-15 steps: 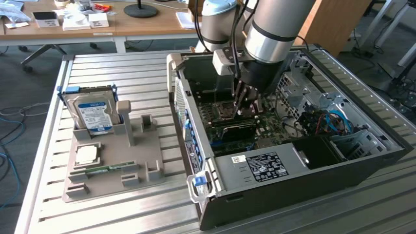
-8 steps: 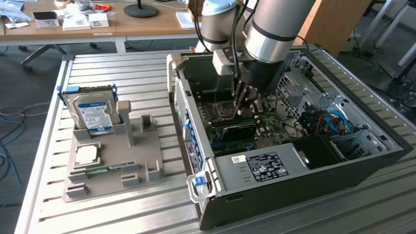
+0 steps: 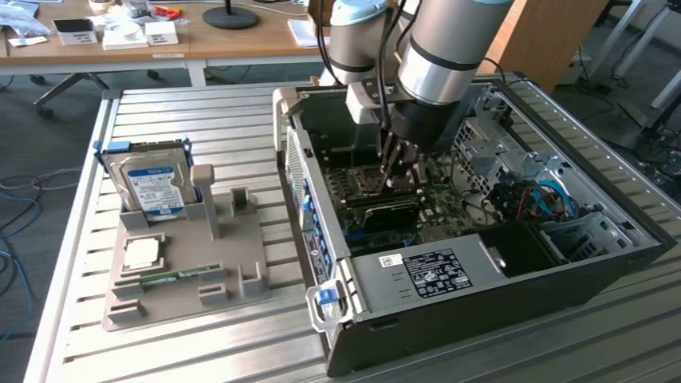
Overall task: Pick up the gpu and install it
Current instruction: 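Press down on the gpu until it lock into place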
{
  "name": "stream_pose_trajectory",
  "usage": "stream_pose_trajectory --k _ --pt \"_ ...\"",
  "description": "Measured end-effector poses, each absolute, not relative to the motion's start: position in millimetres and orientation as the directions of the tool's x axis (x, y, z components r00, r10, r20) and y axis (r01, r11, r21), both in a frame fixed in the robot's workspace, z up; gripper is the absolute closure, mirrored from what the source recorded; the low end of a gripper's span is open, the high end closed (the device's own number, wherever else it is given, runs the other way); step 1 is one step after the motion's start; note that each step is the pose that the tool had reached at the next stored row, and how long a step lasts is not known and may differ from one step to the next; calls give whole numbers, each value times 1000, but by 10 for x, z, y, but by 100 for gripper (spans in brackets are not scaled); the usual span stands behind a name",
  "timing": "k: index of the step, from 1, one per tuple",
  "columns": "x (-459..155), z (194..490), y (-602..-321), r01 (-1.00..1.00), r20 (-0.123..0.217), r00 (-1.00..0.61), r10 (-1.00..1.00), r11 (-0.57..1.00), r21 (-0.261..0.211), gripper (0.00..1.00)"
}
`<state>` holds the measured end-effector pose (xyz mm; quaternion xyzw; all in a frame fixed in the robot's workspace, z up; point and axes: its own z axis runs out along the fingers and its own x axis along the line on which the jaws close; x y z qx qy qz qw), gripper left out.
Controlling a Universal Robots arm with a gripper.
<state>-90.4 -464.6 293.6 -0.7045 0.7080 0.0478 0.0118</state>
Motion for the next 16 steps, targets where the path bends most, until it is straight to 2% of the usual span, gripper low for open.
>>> stream_pose_trajectory --k 16 --pt "-820 2873 -4706 -999 -84 -7 -996 3 51 89"
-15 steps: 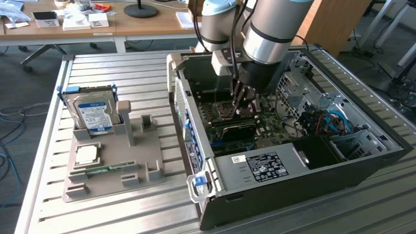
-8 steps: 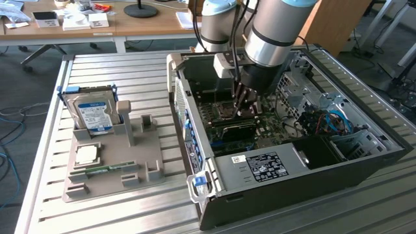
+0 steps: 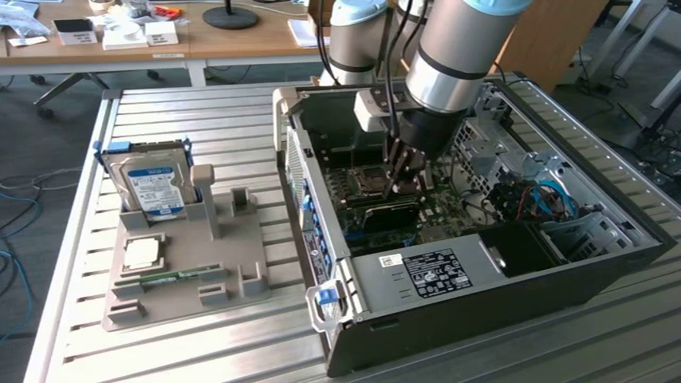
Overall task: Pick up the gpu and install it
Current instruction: 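Press down on the gpu until it lock into place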
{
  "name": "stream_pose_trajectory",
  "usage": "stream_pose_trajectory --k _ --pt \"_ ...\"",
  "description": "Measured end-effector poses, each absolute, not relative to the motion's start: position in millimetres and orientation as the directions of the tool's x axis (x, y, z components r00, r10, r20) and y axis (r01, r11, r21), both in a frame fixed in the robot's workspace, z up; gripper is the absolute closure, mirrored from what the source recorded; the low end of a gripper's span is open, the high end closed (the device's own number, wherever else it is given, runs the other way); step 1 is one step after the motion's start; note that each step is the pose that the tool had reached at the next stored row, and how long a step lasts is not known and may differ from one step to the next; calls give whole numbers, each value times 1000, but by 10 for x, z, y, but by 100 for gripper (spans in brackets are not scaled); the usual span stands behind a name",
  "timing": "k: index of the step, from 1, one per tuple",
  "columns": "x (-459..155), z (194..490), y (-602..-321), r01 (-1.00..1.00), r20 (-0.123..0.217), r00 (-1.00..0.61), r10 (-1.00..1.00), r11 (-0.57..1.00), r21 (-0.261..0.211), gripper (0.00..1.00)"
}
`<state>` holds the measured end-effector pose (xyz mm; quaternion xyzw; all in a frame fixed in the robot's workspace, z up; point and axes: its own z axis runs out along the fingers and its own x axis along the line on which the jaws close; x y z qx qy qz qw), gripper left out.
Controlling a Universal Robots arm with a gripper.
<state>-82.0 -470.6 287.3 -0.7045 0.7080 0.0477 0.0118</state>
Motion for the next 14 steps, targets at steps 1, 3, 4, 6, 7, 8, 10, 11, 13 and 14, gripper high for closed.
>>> stream_pose_trajectory --k 1,3,4,6,7,8,10,11,13,14 --pt "-821 2867 -4708 -999 -84 -7 -996 3 51 89" --pt "-823 2850 -4708 -999 -84 -7 -996 3 51 89" --pt "-824 2842 -4708 -999 -84 -7 -996 3 51 89" --pt "-825 2842 -4709 -999 -84 -7 -996 3 51 89" --pt "-825 2842 -4709 -999 -84 -7 -996 3 51 89" --pt "-827 2842 -4708 -999 -84 -7 -996 3 51 89" --pt "-854 2839 -4703 -999 -84 -7 -996 3 51 89" --pt "-865 2836 -4700 -999 -84 -7 -996 3 51 89" --pt "-879 2823 -4693 -999 -84 -7 -996 3 51 89" --pt "-880 2809 -4689 -999 -84 -7 -996 3 51 89"
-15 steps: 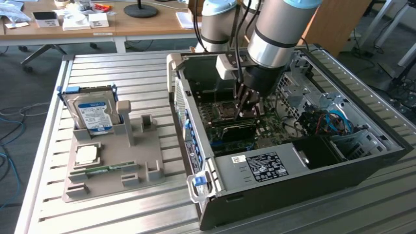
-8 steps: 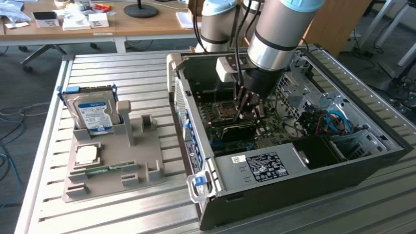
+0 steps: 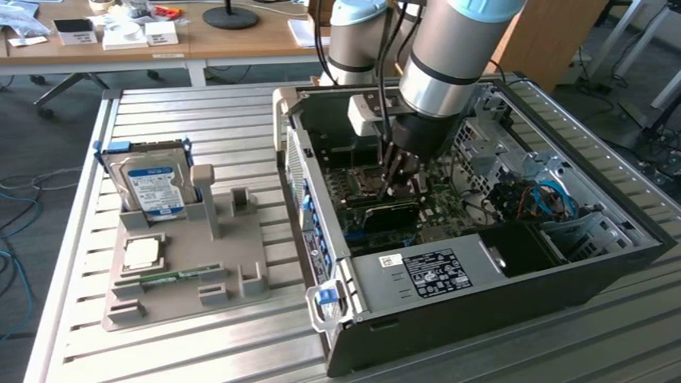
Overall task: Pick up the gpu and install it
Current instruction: 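Press down on the gpu until it lock into place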
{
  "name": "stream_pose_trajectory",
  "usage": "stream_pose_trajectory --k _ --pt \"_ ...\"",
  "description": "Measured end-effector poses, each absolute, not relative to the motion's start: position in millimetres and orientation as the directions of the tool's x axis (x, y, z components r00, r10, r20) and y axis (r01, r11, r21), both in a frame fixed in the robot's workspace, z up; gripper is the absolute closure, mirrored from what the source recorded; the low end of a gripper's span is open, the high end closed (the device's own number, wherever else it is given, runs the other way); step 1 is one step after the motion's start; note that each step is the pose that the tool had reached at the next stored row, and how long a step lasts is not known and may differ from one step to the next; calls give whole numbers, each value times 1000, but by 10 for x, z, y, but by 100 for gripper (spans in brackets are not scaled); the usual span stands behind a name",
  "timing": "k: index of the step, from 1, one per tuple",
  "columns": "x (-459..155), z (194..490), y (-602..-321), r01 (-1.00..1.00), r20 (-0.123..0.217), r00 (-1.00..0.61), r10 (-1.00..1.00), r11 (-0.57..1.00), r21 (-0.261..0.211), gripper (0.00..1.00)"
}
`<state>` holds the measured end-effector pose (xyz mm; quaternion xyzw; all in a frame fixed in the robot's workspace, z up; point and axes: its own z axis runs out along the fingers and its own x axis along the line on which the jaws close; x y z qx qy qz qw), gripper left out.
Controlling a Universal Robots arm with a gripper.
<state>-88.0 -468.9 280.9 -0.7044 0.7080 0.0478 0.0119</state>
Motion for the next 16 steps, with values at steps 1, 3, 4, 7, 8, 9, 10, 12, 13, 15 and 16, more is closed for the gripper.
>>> stream_pose_trajectory --k 1,3,4,7,8,9,10,12,13,15,16 --pt "-880 2797 -4685 -999 -84 -7 -996 3 51 89" --pt "-880 2795 -4685 -999 -84 -7 -996 3 51 89" --pt "-880 2795 -4684 -999 -84 -7 -996 3 51 89" --pt "-880 2785 -4684 -999 -84 -7 -996 3 51 89" --pt "-881 2770 -4684 -999 -84 -7 -996 3 51 89" --pt "-881 2763 -4684 -999 -84 -7 -996 3 51 89" --pt "-881 2764 -4685 -999 -84 -7 -996 3 51 89" --pt "-881 2764 -4685 -999 -84 -7 -996 3 51 89" --pt "-886 2761 -4681 -999 -84 -8 -996 3 51 89" --pt "-893 2755 -4666 -999 -84 -7 -996 3 51 89" --pt "-897 2752 -4663 -999 -84 -7 -996 3 51 89"
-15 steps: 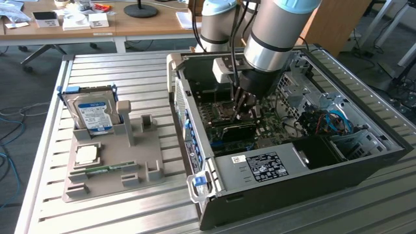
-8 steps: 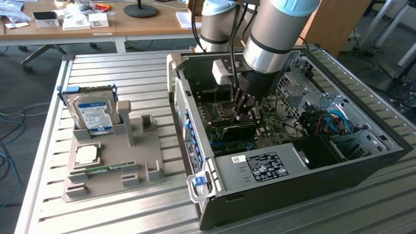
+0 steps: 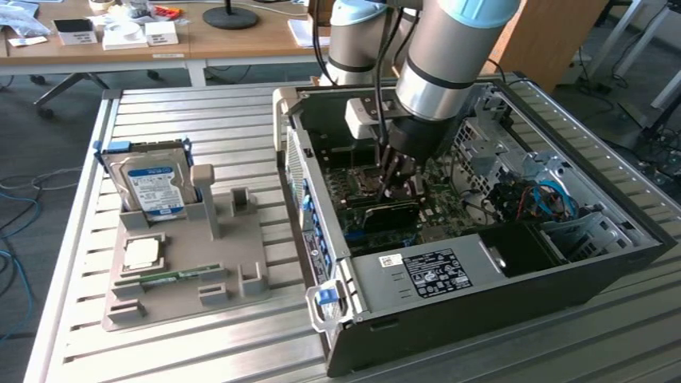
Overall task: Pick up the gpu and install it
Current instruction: 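Press down on the gpu until it lock into place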
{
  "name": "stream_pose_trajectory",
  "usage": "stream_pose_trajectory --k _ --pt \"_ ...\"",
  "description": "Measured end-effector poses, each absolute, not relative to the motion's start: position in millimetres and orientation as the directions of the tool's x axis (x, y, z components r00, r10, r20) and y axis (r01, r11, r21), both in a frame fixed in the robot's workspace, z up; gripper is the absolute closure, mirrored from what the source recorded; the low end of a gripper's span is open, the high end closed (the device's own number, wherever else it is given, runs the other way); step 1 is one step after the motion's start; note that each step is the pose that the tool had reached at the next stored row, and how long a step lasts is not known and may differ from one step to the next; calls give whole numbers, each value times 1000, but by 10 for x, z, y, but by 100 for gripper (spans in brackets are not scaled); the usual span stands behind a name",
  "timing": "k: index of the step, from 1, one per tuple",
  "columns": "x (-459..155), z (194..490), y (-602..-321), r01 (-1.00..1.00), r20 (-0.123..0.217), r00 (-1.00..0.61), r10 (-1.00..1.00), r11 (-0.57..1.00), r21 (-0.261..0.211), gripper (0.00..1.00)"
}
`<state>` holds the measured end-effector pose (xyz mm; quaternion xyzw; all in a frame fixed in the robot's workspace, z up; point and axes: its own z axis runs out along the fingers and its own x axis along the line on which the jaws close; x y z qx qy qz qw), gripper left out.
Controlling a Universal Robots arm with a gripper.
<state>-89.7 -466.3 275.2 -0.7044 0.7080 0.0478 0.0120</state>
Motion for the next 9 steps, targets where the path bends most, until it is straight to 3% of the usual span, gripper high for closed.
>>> stream_pose_trajectory --k 9 --pt "-901 2706 -4645 -999 -84 -7 -996 3 51 89"
